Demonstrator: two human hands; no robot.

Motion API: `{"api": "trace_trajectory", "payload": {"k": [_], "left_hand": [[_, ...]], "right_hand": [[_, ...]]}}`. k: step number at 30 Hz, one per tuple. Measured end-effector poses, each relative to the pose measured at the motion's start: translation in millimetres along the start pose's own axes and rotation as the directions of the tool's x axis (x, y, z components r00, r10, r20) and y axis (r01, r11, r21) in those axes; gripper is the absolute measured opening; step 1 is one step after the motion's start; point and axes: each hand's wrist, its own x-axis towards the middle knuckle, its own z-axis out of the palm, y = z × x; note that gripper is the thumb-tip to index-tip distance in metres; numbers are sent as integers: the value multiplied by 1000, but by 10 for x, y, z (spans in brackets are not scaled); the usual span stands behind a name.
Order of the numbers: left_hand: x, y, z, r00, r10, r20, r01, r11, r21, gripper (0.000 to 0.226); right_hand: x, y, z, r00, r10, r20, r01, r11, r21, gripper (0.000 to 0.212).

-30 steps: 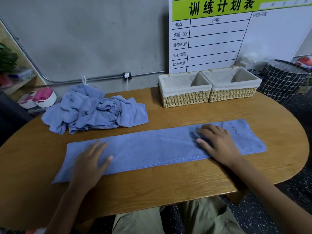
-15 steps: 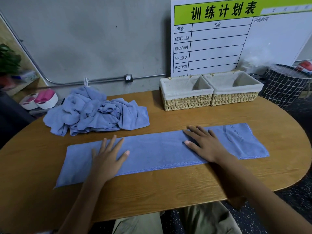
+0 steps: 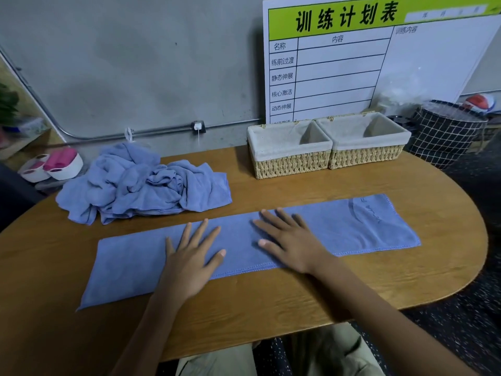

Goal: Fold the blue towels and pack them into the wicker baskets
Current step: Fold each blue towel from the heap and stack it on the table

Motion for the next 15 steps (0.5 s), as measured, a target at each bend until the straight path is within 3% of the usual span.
{"api": "trace_trajectory", "payload": {"k": [5,11,15], "left_hand": [[-49,-102,16,999,-43,9,42,998,49,98],[-54,-108,26,999,-41,0,41,997,61,97],[-53,-97,45,999,-46,-12,46,996,70,100]], "right_hand": [[-171,336,3,997,74,-2,-74,997,4,86],[-510,905,-163,974,225,-23,-226,974,-33,102],[-452,943,-228,971,236,-38,-238,970,-58,105]]}}
